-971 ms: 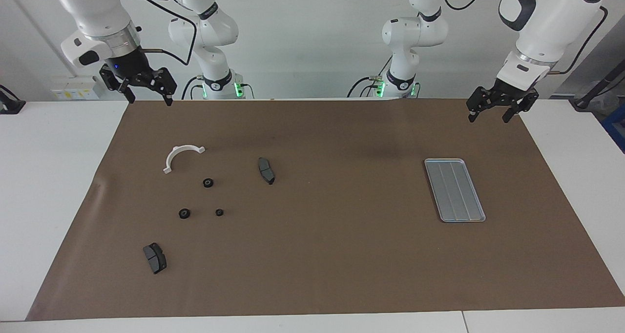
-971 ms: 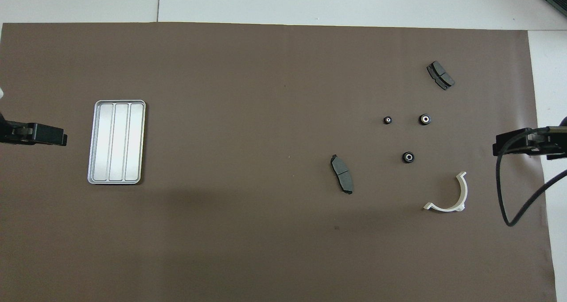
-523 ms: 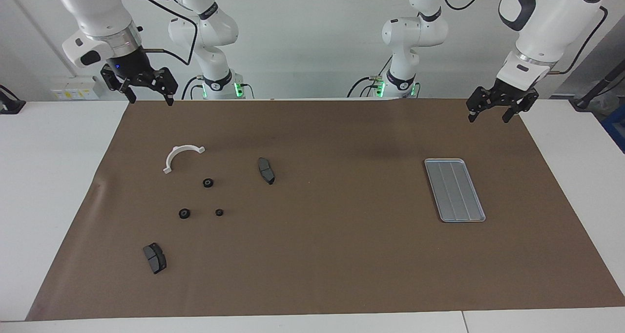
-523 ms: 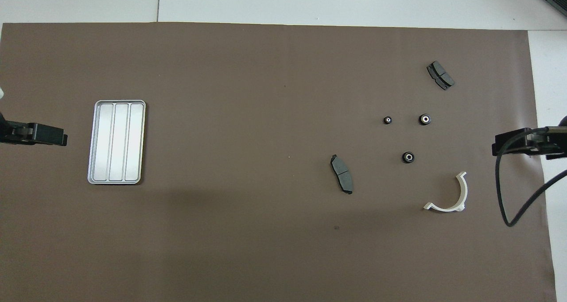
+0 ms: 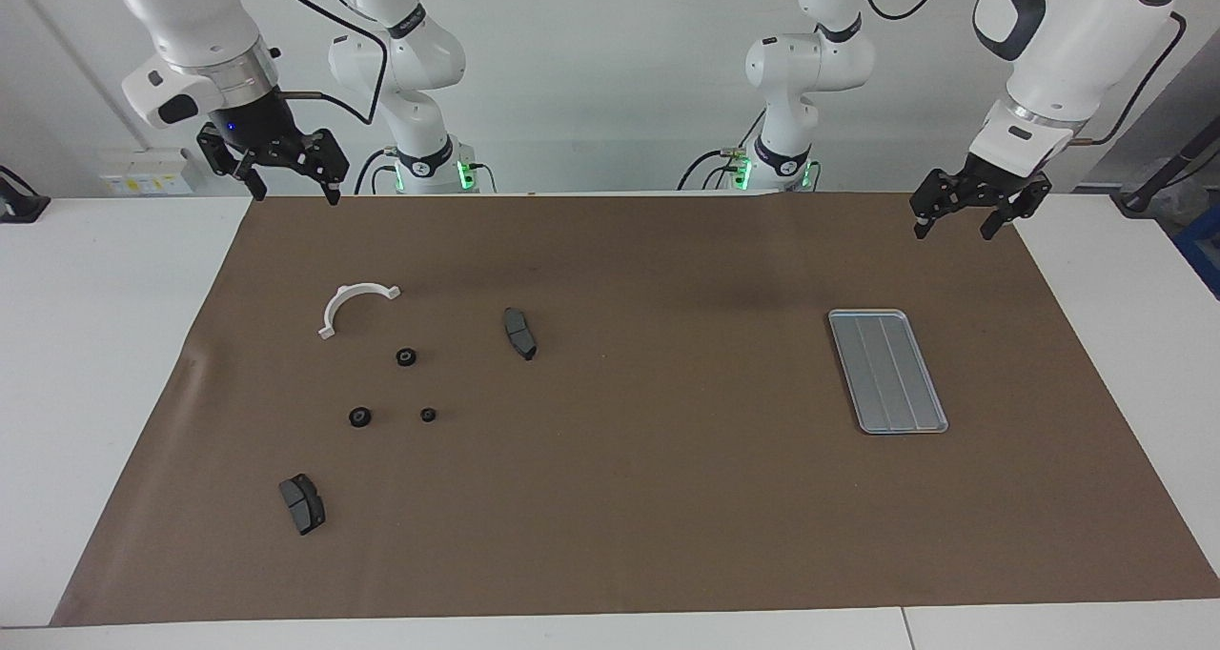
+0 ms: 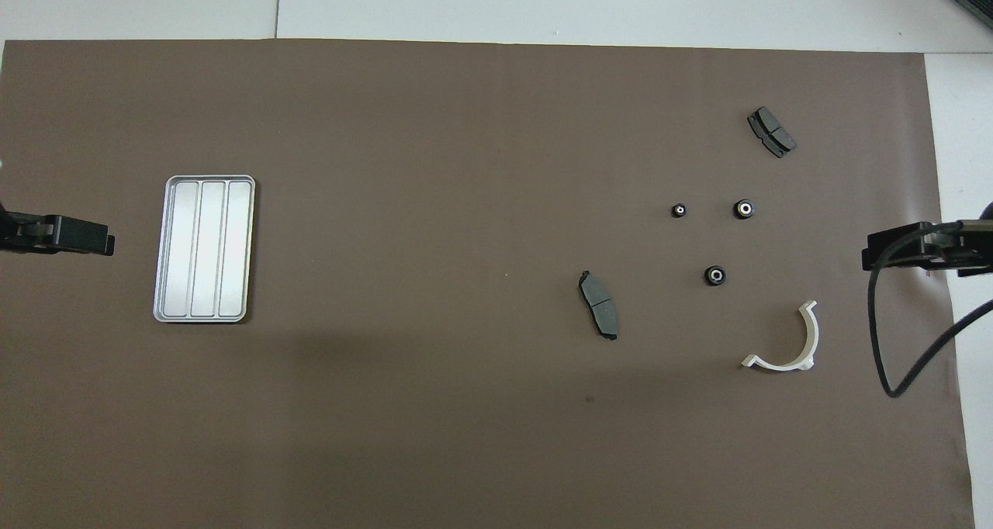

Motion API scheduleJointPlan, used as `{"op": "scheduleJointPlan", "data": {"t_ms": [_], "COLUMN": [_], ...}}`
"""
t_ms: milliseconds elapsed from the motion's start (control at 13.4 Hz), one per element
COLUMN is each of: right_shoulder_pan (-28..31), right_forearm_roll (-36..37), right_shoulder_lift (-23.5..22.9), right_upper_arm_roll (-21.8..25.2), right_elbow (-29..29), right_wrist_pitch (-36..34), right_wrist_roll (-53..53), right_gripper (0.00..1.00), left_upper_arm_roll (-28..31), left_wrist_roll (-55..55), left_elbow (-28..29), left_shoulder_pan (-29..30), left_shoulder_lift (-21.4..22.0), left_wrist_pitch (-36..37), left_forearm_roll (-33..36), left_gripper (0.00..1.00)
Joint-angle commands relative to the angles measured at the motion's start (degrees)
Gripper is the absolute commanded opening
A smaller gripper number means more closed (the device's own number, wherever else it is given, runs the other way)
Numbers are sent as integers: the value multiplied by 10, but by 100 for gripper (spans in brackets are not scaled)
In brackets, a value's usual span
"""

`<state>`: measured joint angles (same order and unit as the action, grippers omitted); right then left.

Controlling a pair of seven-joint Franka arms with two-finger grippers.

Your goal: Place bearing gear from tray to pile

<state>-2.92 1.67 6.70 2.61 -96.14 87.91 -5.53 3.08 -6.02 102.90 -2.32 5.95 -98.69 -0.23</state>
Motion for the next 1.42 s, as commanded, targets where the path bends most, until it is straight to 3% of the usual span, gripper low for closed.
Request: {"op": "scheduleJointPlan", "data": {"t_ms": [0, 224, 672, 1344], "right_shoulder_pan": [-2, -2, -3, -2], "right_forearm_roll": [11, 11, 8, 5], "right_shoulder_lift": [-2, -3, 0, 17], "right_upper_arm_roll": [0, -1, -2, -1], "right_elbow": [9, 11, 8, -29], "right_wrist_pitch": [-7, -8, -6, -6], "right_wrist_roll": [10, 10, 6, 8], "right_gripper": [100, 100, 100, 100], "left_upper_arm_roll": [-1, -4, -40, -57], "left_wrist_roll": [6, 4, -1, -18], "left_elbow": [-22, -79, -250, -200], "left_shoulder_pan": [2, 5, -1, 8], "left_shoulder_lift": [-2, -25, -137, -111], "left_wrist_pitch": [8, 26, 117, 117], "left_forearm_roll": [14, 15, 15, 15], "left_gripper": [100, 100, 100, 100]}}
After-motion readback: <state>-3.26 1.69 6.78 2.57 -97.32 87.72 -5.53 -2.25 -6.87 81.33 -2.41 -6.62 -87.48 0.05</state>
